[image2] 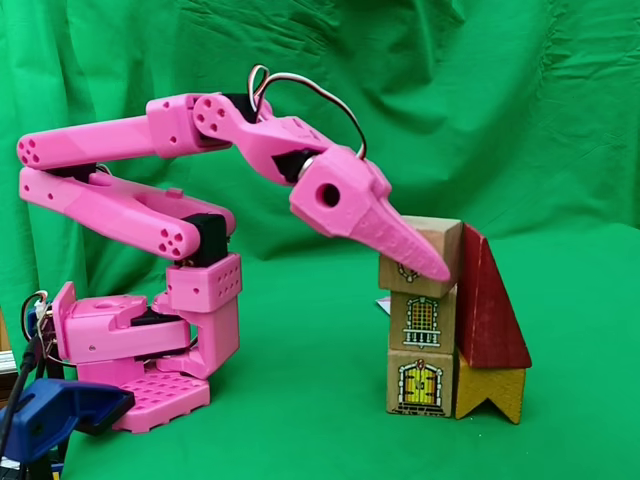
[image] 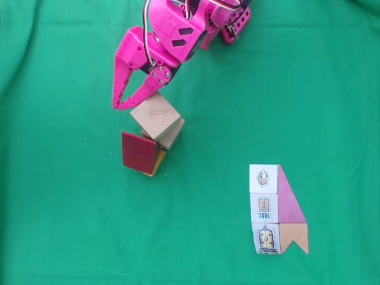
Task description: Grasp some building blocks and build the house on the picture.
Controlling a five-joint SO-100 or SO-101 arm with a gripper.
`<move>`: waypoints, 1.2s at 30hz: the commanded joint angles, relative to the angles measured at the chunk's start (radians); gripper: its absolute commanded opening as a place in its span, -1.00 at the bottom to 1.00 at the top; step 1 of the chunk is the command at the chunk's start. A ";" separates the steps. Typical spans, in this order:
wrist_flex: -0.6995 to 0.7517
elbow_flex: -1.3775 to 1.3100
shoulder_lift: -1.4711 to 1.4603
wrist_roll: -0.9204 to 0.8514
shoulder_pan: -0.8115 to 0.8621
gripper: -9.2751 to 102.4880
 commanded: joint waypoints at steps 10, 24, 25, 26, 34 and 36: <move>-0.002 -0.008 0.147 0.012 0.118 -0.94; -0.012 -0.026 0.264 -0.002 0.094 -0.91; -0.012 -0.028 0.265 -0.002 0.067 -0.91; -0.012 -0.028 0.267 -0.002 0.043 -0.91; -0.006 -0.029 0.330 0.012 -0.155 -0.91; -0.006 -0.029 0.330 0.012 -0.186 -0.92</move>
